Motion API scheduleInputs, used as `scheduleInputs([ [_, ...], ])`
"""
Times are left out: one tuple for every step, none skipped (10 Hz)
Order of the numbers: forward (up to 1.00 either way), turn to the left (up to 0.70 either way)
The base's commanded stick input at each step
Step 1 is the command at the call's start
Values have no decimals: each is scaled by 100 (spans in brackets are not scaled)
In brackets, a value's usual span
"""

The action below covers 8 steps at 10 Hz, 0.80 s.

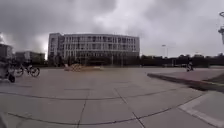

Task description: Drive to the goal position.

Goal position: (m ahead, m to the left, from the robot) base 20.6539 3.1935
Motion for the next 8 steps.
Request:
scheduleInputs([
  [67,-2],
  [67,-2],
  [67,-2],
  [67,-2],
  [67,-3],
  [67,-3],
  [67,-3],
  [67,-3],
])
